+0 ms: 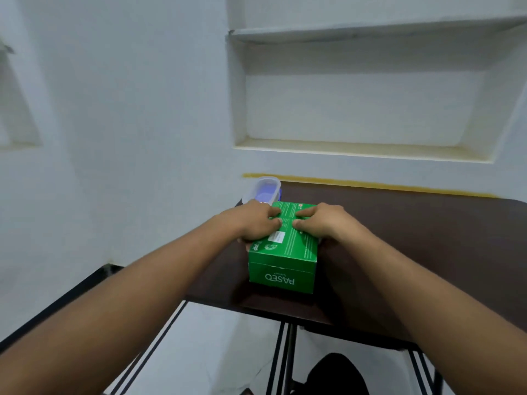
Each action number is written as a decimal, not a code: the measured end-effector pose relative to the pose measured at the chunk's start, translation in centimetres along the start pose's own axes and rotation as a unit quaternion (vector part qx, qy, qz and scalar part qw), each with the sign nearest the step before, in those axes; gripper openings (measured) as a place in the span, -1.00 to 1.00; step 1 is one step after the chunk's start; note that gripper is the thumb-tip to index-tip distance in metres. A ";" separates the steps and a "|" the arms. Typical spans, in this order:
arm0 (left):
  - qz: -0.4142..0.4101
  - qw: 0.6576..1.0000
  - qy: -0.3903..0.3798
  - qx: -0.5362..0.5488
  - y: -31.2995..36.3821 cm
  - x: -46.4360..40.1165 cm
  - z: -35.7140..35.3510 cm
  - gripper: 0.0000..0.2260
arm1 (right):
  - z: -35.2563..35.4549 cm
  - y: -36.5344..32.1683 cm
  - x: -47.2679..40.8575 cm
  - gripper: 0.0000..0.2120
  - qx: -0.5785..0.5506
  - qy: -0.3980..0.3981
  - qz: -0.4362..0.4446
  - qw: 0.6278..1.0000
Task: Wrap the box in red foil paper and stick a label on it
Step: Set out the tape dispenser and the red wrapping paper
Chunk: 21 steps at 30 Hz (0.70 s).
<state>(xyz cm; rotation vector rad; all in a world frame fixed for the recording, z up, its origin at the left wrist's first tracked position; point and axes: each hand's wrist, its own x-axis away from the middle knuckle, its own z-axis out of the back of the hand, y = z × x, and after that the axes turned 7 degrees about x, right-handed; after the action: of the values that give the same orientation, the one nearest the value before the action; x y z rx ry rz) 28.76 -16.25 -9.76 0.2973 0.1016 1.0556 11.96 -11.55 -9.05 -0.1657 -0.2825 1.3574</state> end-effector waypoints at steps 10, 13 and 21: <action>-0.032 0.979 0.115 -0.167 0.9 -1.0 0.4 -0.55 | 0.5 2.6 0.8 -0.52 -0.074 0.056 0.006 0.996; -0.128 0.980 0.137 -0.064 5.0 -3.2 0.1 -0.62 | 1.9 6.6 2.5 -0.59 -0.131 0.114 -0.021 0.985; -0.301 0.944 -0.032 0.131 22.3 -9.2 -4.2 -0.78 | 5.3 19.8 10.4 -0.70 -0.104 0.217 -0.115 0.964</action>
<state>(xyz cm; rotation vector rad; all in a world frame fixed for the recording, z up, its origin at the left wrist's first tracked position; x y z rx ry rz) 4.50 -13.26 -7.89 0.5040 0.2588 0.4216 -6.24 2.44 -8.49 -0.5800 -0.0704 1.0271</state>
